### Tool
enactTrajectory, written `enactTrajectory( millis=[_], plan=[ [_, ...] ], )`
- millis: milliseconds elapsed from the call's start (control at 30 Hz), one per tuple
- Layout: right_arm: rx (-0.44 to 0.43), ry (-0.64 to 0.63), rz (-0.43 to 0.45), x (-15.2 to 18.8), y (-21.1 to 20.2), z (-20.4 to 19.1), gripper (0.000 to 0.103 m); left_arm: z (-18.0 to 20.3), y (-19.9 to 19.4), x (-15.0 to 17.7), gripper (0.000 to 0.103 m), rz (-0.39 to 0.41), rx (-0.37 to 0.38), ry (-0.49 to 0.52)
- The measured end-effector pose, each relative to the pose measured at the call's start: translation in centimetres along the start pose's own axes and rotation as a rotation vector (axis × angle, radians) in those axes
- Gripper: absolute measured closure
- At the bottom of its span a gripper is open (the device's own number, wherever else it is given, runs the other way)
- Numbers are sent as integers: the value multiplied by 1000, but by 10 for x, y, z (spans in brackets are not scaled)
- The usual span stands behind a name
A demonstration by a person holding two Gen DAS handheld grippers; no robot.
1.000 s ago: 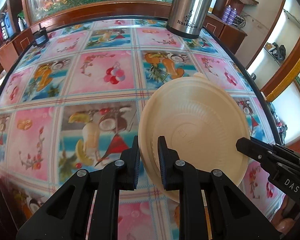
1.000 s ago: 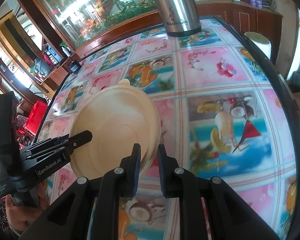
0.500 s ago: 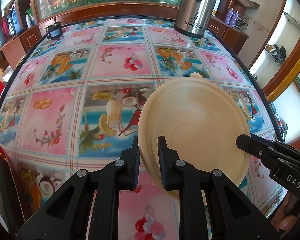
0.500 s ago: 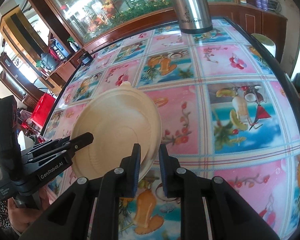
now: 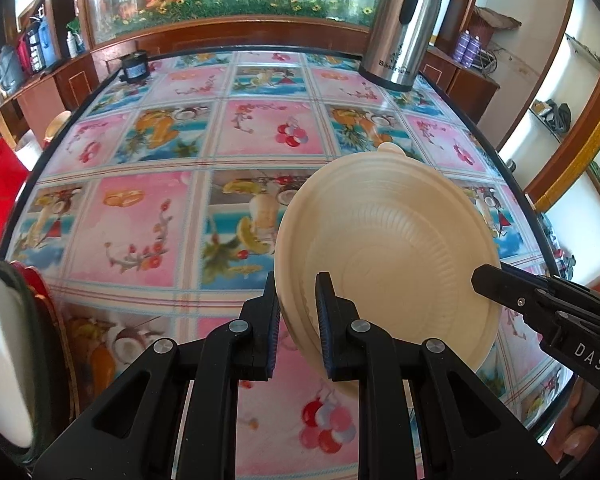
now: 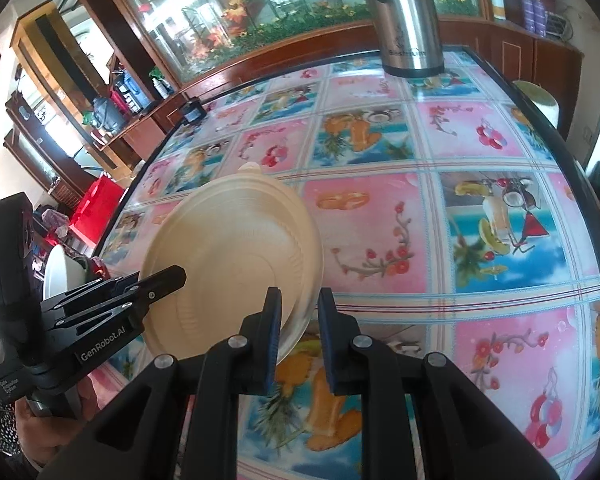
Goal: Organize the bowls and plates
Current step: 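Lift the beige paper bowl off the table with both grippers, then carry the beige bowl with both grippers over the green basin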
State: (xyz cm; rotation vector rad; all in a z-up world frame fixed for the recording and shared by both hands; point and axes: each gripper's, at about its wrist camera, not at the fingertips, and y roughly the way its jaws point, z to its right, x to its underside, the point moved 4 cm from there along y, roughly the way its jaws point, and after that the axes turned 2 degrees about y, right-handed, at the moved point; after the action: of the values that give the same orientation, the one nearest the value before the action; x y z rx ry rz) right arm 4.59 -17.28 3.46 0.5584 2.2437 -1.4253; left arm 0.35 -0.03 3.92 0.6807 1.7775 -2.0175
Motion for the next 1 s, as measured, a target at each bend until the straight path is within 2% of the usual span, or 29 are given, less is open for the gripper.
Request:
enactTrajectory(
  millis=[433,633,1000],
  plan=[
    [-47,-92,12,1,0,-61,84,-50,-47,13,86,70,-59,-55],
    [-86,-141,14,-2,3,-98,84,-82,-74,18,86,121,-102,-89],
    [-148,-247,8,-5,15,-166,84,-143,-110,31,86,166,-183,-168]
  ],
)
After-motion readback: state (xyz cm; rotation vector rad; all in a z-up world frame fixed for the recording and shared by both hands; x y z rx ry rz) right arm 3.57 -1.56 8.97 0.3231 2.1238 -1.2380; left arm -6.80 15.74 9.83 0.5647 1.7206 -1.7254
